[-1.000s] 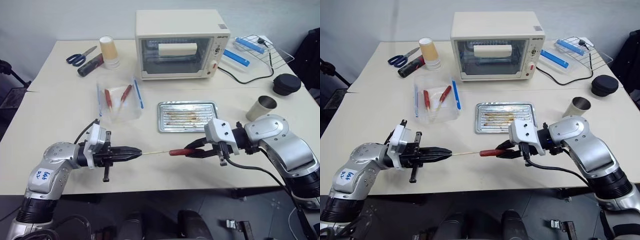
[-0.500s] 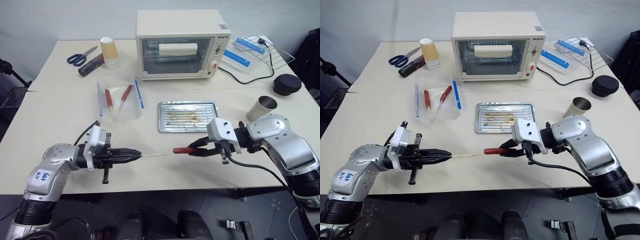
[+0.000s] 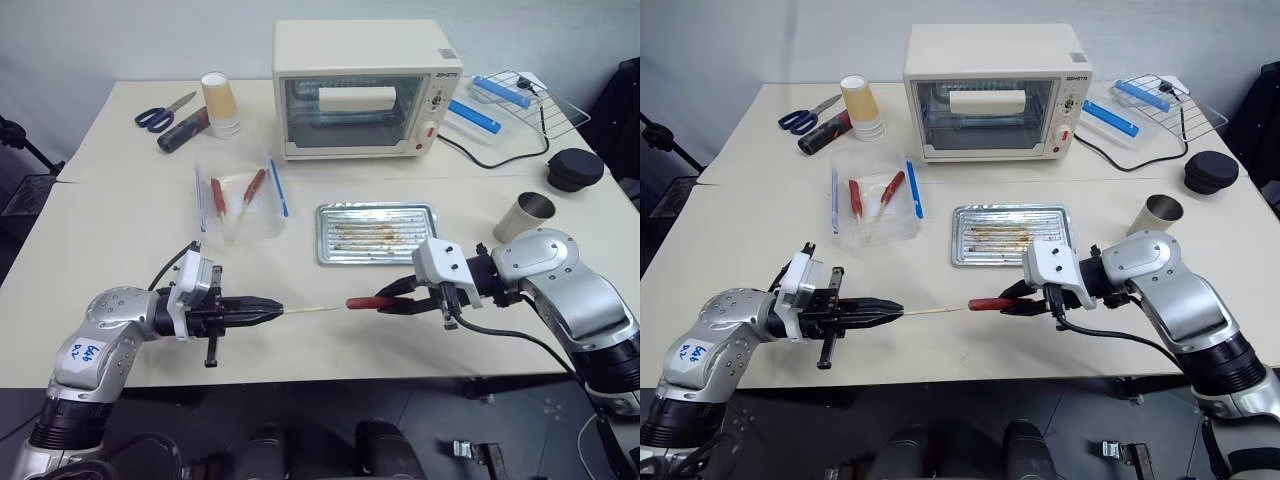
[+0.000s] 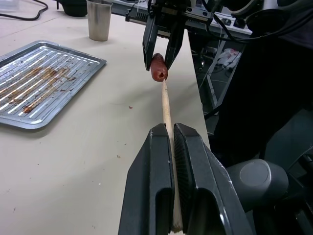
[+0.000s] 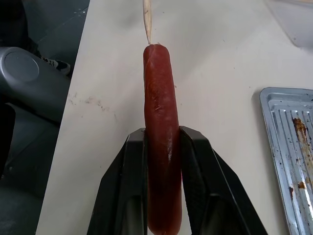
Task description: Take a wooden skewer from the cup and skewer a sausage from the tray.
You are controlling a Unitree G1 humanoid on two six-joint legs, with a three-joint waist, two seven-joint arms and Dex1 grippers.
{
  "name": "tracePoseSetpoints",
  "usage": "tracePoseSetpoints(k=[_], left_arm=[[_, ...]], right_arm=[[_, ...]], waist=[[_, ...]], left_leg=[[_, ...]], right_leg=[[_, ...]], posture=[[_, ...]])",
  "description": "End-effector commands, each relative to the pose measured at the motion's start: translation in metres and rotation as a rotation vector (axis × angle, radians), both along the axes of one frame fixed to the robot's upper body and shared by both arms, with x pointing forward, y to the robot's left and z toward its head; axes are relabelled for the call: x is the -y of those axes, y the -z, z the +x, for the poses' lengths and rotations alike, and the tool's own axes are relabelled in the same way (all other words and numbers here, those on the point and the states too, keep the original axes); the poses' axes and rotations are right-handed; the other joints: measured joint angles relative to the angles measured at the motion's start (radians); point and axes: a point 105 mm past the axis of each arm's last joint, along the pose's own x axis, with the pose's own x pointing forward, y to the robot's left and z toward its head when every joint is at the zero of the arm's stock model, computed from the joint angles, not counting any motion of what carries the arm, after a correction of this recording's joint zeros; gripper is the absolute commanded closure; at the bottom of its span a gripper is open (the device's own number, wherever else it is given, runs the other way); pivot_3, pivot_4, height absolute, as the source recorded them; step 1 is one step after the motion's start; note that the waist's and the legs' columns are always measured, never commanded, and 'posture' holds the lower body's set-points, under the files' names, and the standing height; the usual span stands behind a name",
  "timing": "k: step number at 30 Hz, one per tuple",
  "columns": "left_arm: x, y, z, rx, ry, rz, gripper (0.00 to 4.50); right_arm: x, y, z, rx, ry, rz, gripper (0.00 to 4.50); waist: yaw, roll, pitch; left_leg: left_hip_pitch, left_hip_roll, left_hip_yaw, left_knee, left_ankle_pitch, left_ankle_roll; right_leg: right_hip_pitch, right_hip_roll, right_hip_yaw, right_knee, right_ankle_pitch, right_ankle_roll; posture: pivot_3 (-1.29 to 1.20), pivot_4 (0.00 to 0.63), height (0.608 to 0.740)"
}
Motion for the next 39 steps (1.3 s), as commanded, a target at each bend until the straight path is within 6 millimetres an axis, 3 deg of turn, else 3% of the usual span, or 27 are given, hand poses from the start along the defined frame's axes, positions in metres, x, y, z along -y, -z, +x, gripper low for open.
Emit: tracePoseSetpoints(k=[1,11,14,39], left_arm=[[0.0053,-0.0077,-0.0028,0.039,0.025,0.001,4.5],[0.0058,-0.0075,-0.002,0.04,0.021,-0.001,4.5],[0.0061,-0.0076,-0.0019,0.04,0.02,-0.003,4.5],[0.0118,0.0004,0.0017,0.034,0.024,0.012,4.5]], right_arm=[[-0.0017,-0.0048,-0.0025,0.024,-0.019,0.001,3.59],[-0.0017,-0.0035,-0.0024,0.021,-0.014,-0.005,3.59],[-0.0019,-0.004,-0.0007,0.028,-0.006,0.0,4.2],[-0.0058,-0.0071,-0.0028,0.03,-0.017,-0.012,4.2]], waist=[[0.0,0.0,0.0],[0.0,0.0,0.0],[0.0,0.0,0.0],[0.0,0.0,0.0]], left_leg=[[0.0,0.0,0.0,0.0,0.0,0.0],[0.0,0.0,0.0,0.001,0.0,0.0],[0.0,0.0,0.0,0.001,0.0,0.0],[0.0,0.0,0.0,0.005,0.0,0.0]], right_leg=[[0.0,0.0,0.0,0.0,0.0,0.0],[0.0,0.0,0.0,0.0,0.0,0.0],[0.0,0.0,0.0,0.001,0.0,0.0],[0.0,0.0,0.0,0.005,0.0,0.0]], posture=[[0.0,0.15,0.74],[0.0,0.15,0.74],[0.0,0.15,0.74],[0.0,0.15,0.74]])
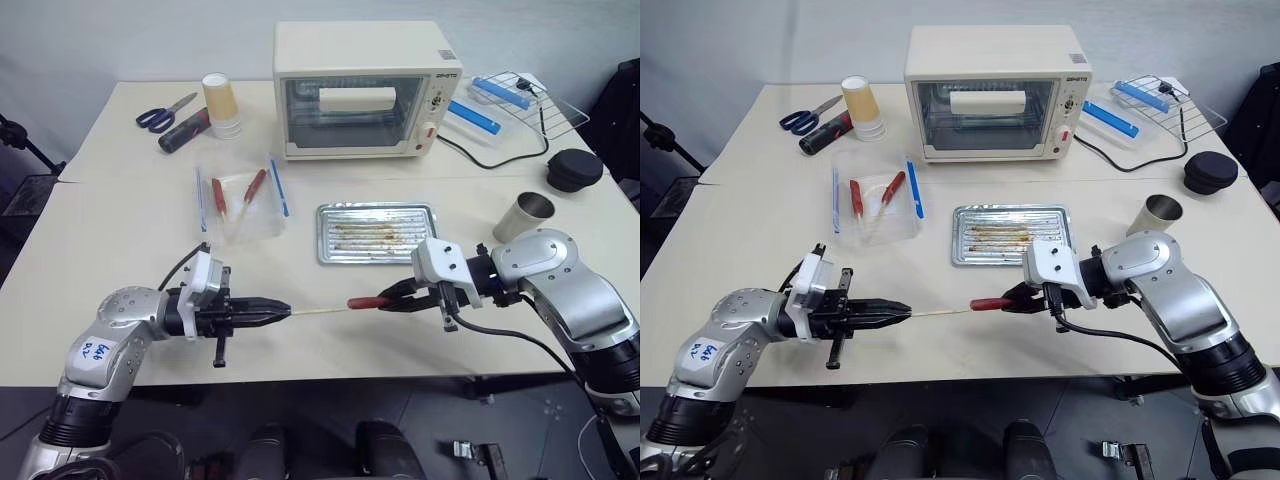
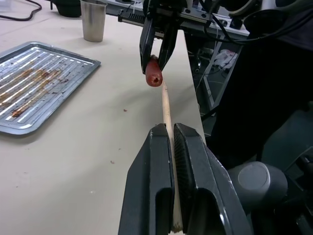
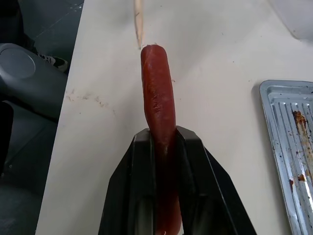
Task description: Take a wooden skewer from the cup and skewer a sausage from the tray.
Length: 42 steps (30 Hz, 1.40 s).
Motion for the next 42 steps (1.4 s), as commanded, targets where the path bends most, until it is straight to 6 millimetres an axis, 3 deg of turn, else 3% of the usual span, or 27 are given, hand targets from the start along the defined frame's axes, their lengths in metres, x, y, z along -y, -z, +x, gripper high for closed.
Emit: tracePoseSetpoints(k=[1,14,42], left_arm=[[0.001,-0.005,0.002,0.042,-0.002,0.002,4.5],[-0.009,-0.01,0.002,0.036,-0.016,-0.004,4.5],[0.007,-0.001,0.005,0.033,-0.009,0.004,4.5]], right_arm=[[-0.007,-0.009,-0.004,0.036,-0.037,0.003,4.2],[0.002,-0.006,0.001,0.037,-0.003,-0.019,4.2],[-0.011,-0.002,-0.006,0.038,-0.049,-0.025,4.2]], waist=[[0.0,0.0,0.0],[0.001,0.0,0.0],[0.001,0.0,0.0]], left_leg=[[0.0,0.0,0.0,0.0,0.0,0.0],[0.0,0.0,0.0,0.001,0.0,0.0],[0.0,0.0,0.0,0.002,0.0,0.0]], right_leg=[[0.0,0.0,0.0,0.0,0.0,0.0],[0.0,0.0,0.0,0.001,0.0,0.0],[0.0,0.0,0.001,0.002,0.0,0.0]], posture=[[0.0,0.15,0.74],[0.0,0.15,0.74],[0.0,0.15,0.74]])
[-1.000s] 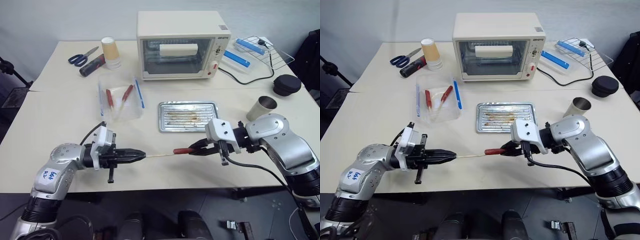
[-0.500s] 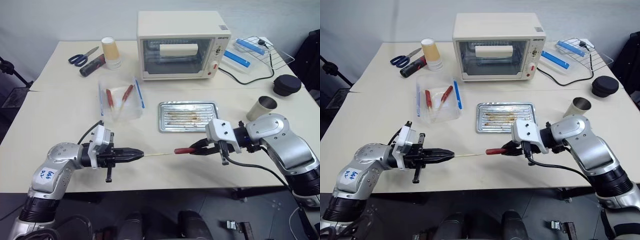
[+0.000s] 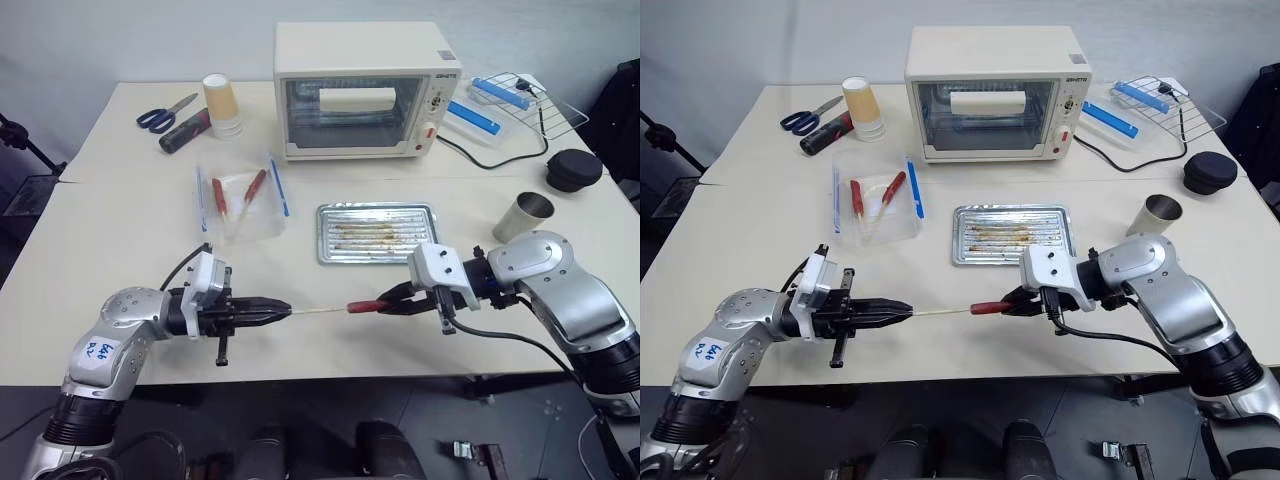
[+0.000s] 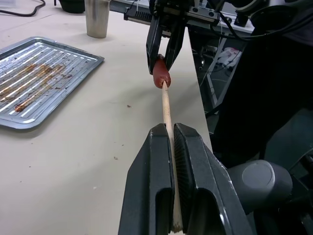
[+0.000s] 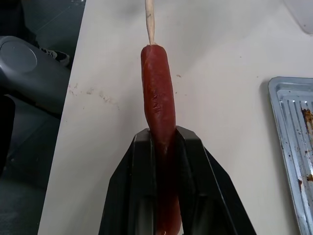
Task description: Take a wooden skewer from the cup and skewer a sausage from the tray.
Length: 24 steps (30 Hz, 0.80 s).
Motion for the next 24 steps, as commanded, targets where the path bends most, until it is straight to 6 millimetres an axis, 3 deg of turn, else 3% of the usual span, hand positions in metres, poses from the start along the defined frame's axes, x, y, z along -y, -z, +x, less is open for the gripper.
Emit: tracePoseSetpoints(k=[1,15,24], left_arm=[[0.007,-0.002,0.003,0.038,0.004,0.013,4.5],[0.058,0.0,0.011,0.066,0.042,-0.016,4.5],[0.078,0.001,0.013,0.068,0.079,-0.043,4.5]], right_arm=[[-0.01,-0.008,-0.005,0.046,-0.042,-0.002,4.2],[-0.029,-0.019,-0.008,0.052,0.003,-0.039,4.2],[-0.035,-0.019,-0.014,0.049,-0.017,-0.029,4.2]], waist=[[0.0,0.0,0.0],[0.003,0.0,0.0],[0.003,0.0,0.0]], left_leg=[[0.0,0.0,0.0,0.0,0.0,0.0],[-0.001,-0.001,0.0,0.003,0.0,0.0],[-0.001,-0.002,0.0,0.003,0.0,0.001]], right_leg=[[0.0,0.0,0.0,0.0,0.0,0.0],[0.0,0.0,0.0,0.001,0.0,0.0],[0.0,0.0,0.0,0.001,0.0,0.0]], posture=[[0.0,0.15,0.74],[0.0,0.15,0.74],[0.0,0.15,0.74]])
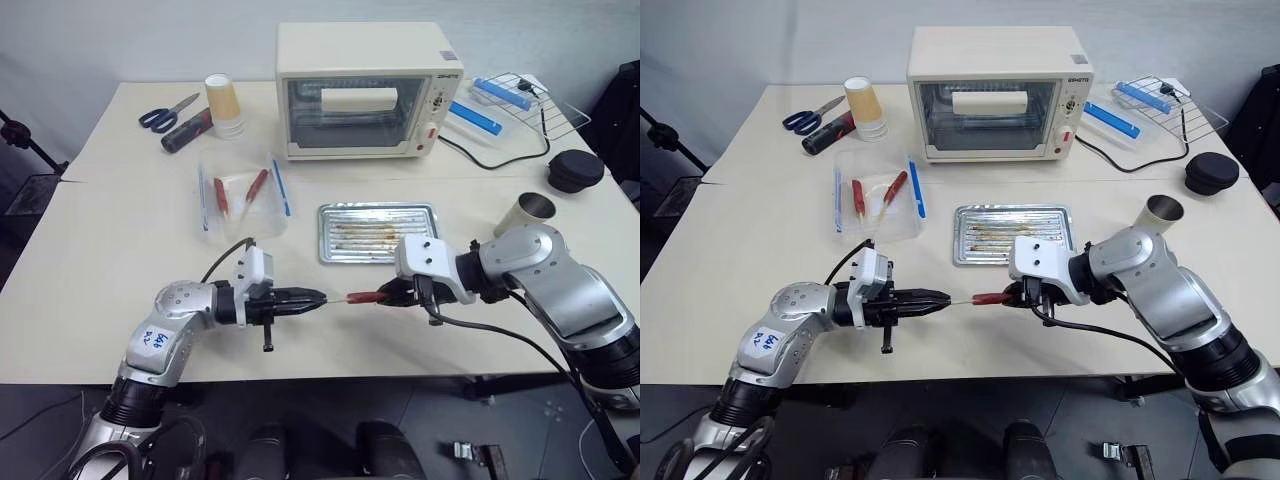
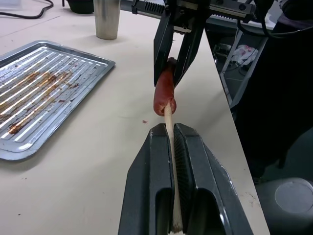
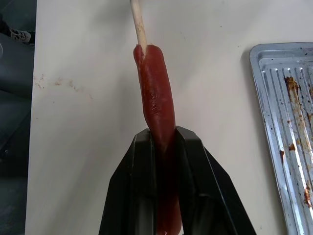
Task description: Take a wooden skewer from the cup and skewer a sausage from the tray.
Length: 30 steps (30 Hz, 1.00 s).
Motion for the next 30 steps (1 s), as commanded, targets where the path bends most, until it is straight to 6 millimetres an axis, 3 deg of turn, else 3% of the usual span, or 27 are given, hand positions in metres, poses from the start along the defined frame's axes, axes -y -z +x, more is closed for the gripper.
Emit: tracePoseSetpoints(k=[1,12,18,24,30], left_arm=[[0.03,-0.008,-0.009,0.04,0.114,-0.043,4.5],[0.045,-0.012,-0.006,0.042,0.155,-0.084,4.5],[0.03,-0.011,-0.008,0.037,0.129,-0.077,4.5],[-0.008,-0.006,-0.009,0.032,0.024,-0.043,4.5],[-0.063,-0.001,-0.015,0.052,-0.189,-0.033,4.5]], right_arm=[[-0.031,-0.015,-0.023,0.043,-0.175,0.068,4.2],[-0.033,-0.012,-0.029,0.02,-0.207,0.085,4.2],[-0.025,-0.008,-0.03,-0.041,-0.185,0.094,4.2],[0.006,-0.001,-0.026,-0.047,-0.13,0.048,2.3],[0.034,-0.01,-0.024,0.022,-0.086,0.101,0.29]], waist=[[0.0,0.0,0.0],[0.011,0.0,0.0],[0.019,0.0,0.0],[0.019,0.0,0.0],[0.018,0.0,0.0]], left_leg=[[0.0,0.0,0.0,0.0,0.0,0.0],[0.0,-0.001,0.0,0.001,0.0,0.0],[0.0,-0.001,0.0,0.001,0.0,0.0],[0.0,0.0,0.0,0.001,0.0,0.0],[0.0,0.002,0.0,0.001,-0.001,0.001]], right_leg=[[0.0,0.0,0.0,0.0,0.0,0.0],[0.0,0.0,0.0,0.0,0.0,0.0],[0.0,0.0,0.0,0.0,0.0,0.0],[0.001,0.0,0.0,0.0,0.0,0.0],[0.001,-0.001,0.0,-0.003,0.0,0.0]], posture=[[0.0,0.15,0.74],[0.0,0.15,0.74],[0.0,0.15,0.74],[0.0,0.15,0.74],[0.0,0.15,0.74]])
